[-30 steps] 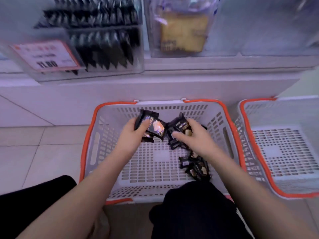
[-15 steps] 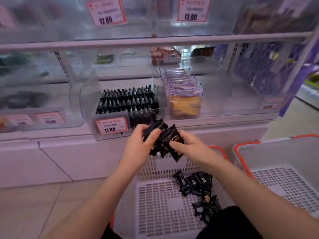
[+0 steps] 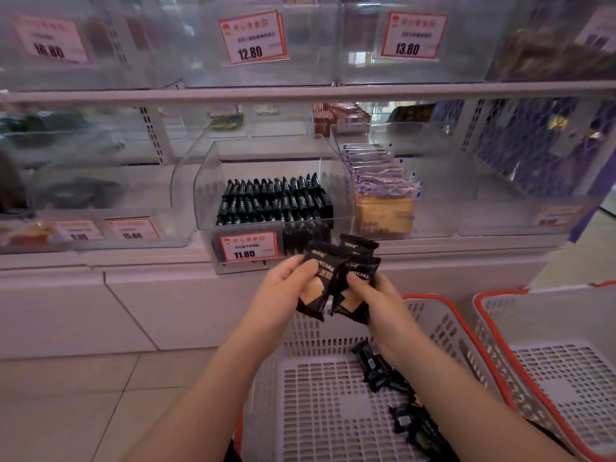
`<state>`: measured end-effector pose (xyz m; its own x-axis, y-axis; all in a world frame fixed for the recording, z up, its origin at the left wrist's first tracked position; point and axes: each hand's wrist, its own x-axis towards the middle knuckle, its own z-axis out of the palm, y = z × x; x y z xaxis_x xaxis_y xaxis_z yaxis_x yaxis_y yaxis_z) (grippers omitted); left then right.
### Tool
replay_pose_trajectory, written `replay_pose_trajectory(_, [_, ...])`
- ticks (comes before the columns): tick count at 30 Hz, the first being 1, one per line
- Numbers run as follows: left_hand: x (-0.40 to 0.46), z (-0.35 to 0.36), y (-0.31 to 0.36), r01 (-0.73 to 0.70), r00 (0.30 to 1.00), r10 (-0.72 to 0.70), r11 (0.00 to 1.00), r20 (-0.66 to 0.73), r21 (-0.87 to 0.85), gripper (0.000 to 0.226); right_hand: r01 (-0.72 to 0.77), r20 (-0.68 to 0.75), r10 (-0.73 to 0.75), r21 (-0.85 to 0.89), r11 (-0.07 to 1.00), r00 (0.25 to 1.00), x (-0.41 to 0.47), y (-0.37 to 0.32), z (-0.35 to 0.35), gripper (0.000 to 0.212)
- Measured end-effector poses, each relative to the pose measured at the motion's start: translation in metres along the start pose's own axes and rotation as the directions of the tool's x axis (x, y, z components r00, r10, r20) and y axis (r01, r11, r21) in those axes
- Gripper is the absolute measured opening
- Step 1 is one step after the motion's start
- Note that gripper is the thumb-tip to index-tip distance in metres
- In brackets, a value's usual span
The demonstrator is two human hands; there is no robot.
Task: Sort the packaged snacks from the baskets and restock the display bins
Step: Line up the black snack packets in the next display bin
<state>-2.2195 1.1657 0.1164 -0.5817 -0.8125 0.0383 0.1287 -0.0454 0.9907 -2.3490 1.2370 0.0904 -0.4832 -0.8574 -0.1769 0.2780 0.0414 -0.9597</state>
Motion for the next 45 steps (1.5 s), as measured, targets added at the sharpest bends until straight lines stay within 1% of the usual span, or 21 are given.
replay_pose_trajectory(2, [0.000,0.005,-0.003,0.016,1.000,-0.016,0.999,0.015,0.030,0.016,0.079,0.086,-0.075,-0.037,0.996,0.993,-0.001,-0.002,0.008,0.023])
replay_pose_trajectory(4, [0.001,0.010,-0.006,0.043,0.999,-0.042,0.998,-0.029,0.045,0.008,0.104,0.142,-0.099,-0.031,0.994,0.985,-0.003,-0.001,0.014,0.024])
replay_pose_trajectory(7, [0.004,0.017,-0.011,0.068,0.997,-0.066,0.996,-0.042,0.053,0.027,0.105,0.199,-0.092,-0.056,0.993,0.976,-0.007,0.005,0.019,0.032])
replay_pose_trajectory(9, [0.005,0.020,-0.015,0.069,0.997,-0.071,0.990,0.011,0.120,0.043,0.097,0.260,-0.075,-0.075,0.992,0.963,-0.009,0.007,0.020,0.057])
replay_pose_trajectory(10, [0.005,0.020,-0.015,0.072,0.997,-0.074,0.988,0.014,0.138,0.043,0.093,0.287,-0.067,-0.077,0.993,0.956,-0.008,0.008,0.019,0.064])
replay_pose_trajectory(11, [0.006,0.019,-0.015,0.078,0.997,-0.080,0.987,0.008,0.137,0.042,0.097,0.308,-0.067,-0.084,0.992,0.949,-0.007,0.008,0.020,0.064])
replay_pose_trajectory(14, [0.008,0.015,-0.014,0.091,0.995,-0.094,0.989,0.025,0.113,0.053,0.168,0.360,-0.113,-0.127,0.978,0.926,-0.004,0.000,0.020,0.031])
replay_pose_trajectory(17, [0.012,0.013,-0.007,0.032,0.997,-0.041,0.992,0.068,0.120,0.055,0.266,0.334,-0.190,-0.200,0.943,0.923,-0.001,-0.011,0.014,0.029])
replay_pose_trajectory(19, [0.017,0.013,0.001,-0.043,0.995,0.031,0.991,0.097,0.126,0.056,0.300,0.275,-0.234,-0.230,0.926,0.933,0.003,-0.024,0.006,0.022])
replay_pose_trajectory(20, [0.021,0.012,0.005,-0.091,0.993,0.076,0.981,0.093,0.174,0.056,0.306,0.227,-0.254,-0.238,0.922,0.940,0.006,-0.032,0.002,0.019])
replay_pose_trajectory(23, [0.039,0.004,0.024,-0.276,0.957,0.288,0.883,0.025,0.380,0.025,0.314,0.090,-0.301,-0.313,0.897,0.949,0.018,-0.062,-0.010,0.012])
replay_pose_trajectory(25, [0.056,-0.003,0.039,-0.361,0.918,0.396,0.791,0.037,0.495,0.022,0.298,0.040,-0.303,-0.340,0.892,0.952,0.024,-0.082,-0.013,0.006])
replay_pose_trajectory(26, [0.066,-0.006,0.047,-0.377,0.910,0.410,0.747,0.068,0.548,0.022,0.296,0.028,-0.307,-0.364,0.883,0.951,0.027,-0.091,-0.013,0.004])
replay_pose_trajectory(28, [0.090,-0.010,0.061,-0.375,0.919,0.349,0.630,0.184,0.680,0.022,0.311,0.025,-0.337,-0.457,0.833,0.941,0.031,-0.108,-0.008,0.011])
replay_pose_trajectory(30, [0.115,-0.014,0.068,-0.378,0.925,0.162,0.469,0.343,0.798,0.027,0.313,0.025,-0.369,-0.585,0.748,0.929,0.035,-0.121,-0.002,0.027])
replay_pose_trajectory(32, [0.137,-0.017,0.070,-0.411,0.891,-0.043,0.350,0.453,0.842,0.030,0.284,0.009,-0.375,-0.670,0.686,0.927,0.039,-0.131,0.004,0.034])
replay_pose_trajectory(35, [0.163,-0.019,0.068,-0.467,0.813,-0.261,0.239,0.520,0.851,0.034,0.224,-0.027,-0.341,-0.705,0.673,0.939,0.047,-0.140,0.011,0.037])
replay_pose_trajectory(37, [0.176,-0.020,0.067,-0.482,0.769,-0.374,0.194,0.519,0.854,0.037,0.209,-0.038,-0.343,-0.729,0.652,0.939,0.052,-0.142,0.016,0.036])
replay_pose_trajectory(41, [0.191,-0.024,0.060,-0.586,0.675,-0.496,0.088,0.546,0.805,0.039,0.177,-0.020,-0.324,-0.804,0.567,0.946,0.065,-0.147,0.027,0.036])
replay_pose_trajectory(43, [0.194,-0.030,0.058,-0.645,0.657,-0.496,0.022,0.568,0.764,0.039,0.174,0.016,-0.327,-0.870,0.462,0.945,0.074,-0.148,0.038,0.036])
replay_pose_trajectory(45, [0.194,-0.034,0.057,-0.677,0.653,-0.486,-0.030,0.581,0.735,0.039,0.186,0.079,-0.339,-0.936,0.297,0.938,0.084,-0.147,0.052,0.038])
